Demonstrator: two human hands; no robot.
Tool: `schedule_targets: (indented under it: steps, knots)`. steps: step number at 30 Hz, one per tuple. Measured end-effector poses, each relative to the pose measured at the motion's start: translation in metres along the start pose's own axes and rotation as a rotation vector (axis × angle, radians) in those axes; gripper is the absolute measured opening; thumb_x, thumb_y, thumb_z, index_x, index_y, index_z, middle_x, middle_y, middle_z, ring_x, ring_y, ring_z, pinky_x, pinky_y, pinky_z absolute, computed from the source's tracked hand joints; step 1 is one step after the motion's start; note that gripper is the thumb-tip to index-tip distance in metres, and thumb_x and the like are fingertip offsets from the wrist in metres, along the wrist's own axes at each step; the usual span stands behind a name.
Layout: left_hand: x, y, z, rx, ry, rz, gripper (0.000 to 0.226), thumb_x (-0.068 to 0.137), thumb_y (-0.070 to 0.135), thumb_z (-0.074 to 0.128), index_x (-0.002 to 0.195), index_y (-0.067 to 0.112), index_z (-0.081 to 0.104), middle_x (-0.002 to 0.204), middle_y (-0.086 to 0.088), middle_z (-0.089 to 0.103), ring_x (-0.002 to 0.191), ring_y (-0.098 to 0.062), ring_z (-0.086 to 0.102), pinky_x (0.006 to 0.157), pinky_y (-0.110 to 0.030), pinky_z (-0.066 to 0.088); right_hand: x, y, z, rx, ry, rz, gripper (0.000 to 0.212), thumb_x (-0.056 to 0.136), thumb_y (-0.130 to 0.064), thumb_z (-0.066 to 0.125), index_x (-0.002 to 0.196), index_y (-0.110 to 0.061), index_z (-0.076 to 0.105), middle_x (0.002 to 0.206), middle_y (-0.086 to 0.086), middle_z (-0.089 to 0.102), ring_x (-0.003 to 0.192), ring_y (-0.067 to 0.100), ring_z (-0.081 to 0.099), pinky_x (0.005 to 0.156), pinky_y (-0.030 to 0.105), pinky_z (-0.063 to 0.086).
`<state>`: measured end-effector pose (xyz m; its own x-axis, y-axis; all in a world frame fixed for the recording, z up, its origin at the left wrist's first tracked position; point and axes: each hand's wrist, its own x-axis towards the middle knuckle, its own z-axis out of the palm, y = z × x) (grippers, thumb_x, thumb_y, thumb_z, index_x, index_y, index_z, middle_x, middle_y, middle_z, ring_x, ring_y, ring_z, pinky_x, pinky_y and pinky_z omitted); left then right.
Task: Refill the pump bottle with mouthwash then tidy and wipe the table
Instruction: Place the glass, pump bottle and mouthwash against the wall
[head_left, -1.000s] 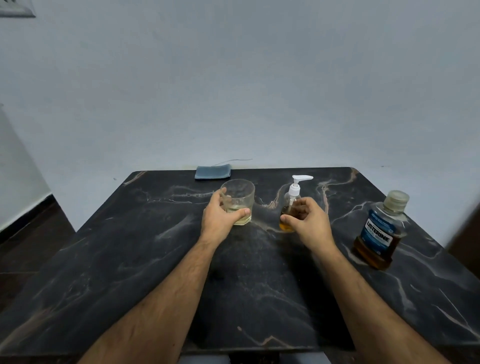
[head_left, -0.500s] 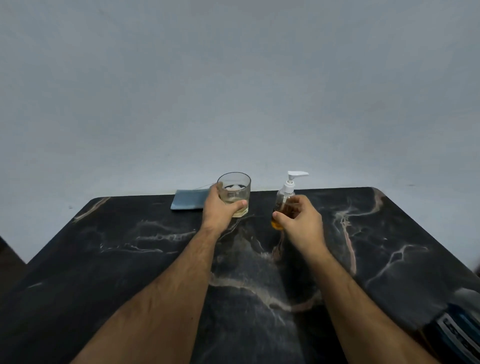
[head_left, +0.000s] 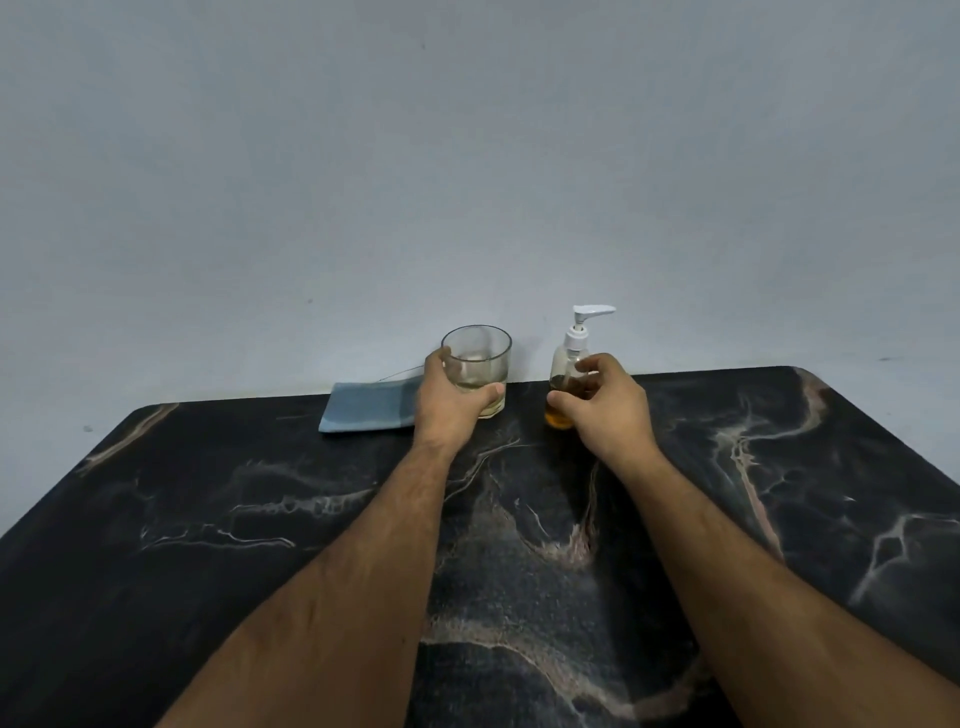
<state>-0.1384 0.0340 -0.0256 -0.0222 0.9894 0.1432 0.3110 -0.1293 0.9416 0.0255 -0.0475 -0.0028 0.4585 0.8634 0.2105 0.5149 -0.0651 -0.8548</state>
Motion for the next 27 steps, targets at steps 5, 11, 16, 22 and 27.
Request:
schedule_targets:
  steps: [5,11,16,22,27]
  knots:
    - [-0.003,-0.006,0.000,0.007,-0.013,-0.001,0.089,0.069,0.023,0.089,0.143,0.017,0.039,0.135,-0.002,0.056,0.118,-0.018,0.054,0.106,-0.037,0.045,0.020,0.001,0.007,-0.009,0.005,0.030,0.052,0.082,-0.024,0.077,0.129,-0.015,0.055,0.121,0.005,0.065,0.098,0.013,0.057,0.081,0.022,0.044]
    - [-0.005,-0.012,0.001,0.040,0.017,0.014,0.097,0.066,0.027,0.090,0.146,0.018,0.034,0.139,-0.003,0.055,0.123,-0.022,0.055,0.107,-0.040,0.044,0.036,-0.003,0.017,-0.029,0.029,0.035,0.049,0.083,-0.018,0.077,0.127,-0.010,0.057,0.111,0.006,0.064,0.080,0.008,0.054,0.046,-0.001,0.036]
    - [-0.006,-0.012,0.003,0.087,0.037,0.040,0.085,0.069,0.025,0.088,0.139,0.014,0.042,0.131,-0.003,0.059,0.121,-0.021,0.056,0.101,-0.033,0.045,0.039,-0.004,0.025,-0.079,0.032,0.017,0.049,0.084,-0.019,0.076,0.129,-0.011,0.056,0.117,0.006,0.065,0.081,0.008,0.055,0.046,0.000,0.037]
    - [-0.008,-0.009,0.002,0.105,0.015,0.021,0.089,0.069,0.025,0.088,0.142,0.013,0.039,0.136,-0.004,0.056,0.125,-0.022,0.052,0.105,-0.035,0.042,0.032,-0.003,0.026,-0.116,0.033,0.022,0.064,0.079,-0.025,0.080,0.134,-0.011,0.050,0.124,0.010,0.065,0.111,0.025,0.063,0.094,0.032,0.052]
    - [-0.026,0.002,-0.010,0.088,-0.033,-0.027,0.108,0.070,0.030,0.087,0.153,0.012,0.022,0.148,-0.007,0.044,0.136,-0.024,0.043,0.112,-0.039,0.037,0.002,-0.013,0.014,-0.152,0.065,0.061,0.077,0.083,-0.026,0.077,0.146,-0.011,0.035,0.134,0.012,0.058,0.122,0.028,0.056,0.099,0.035,0.046]
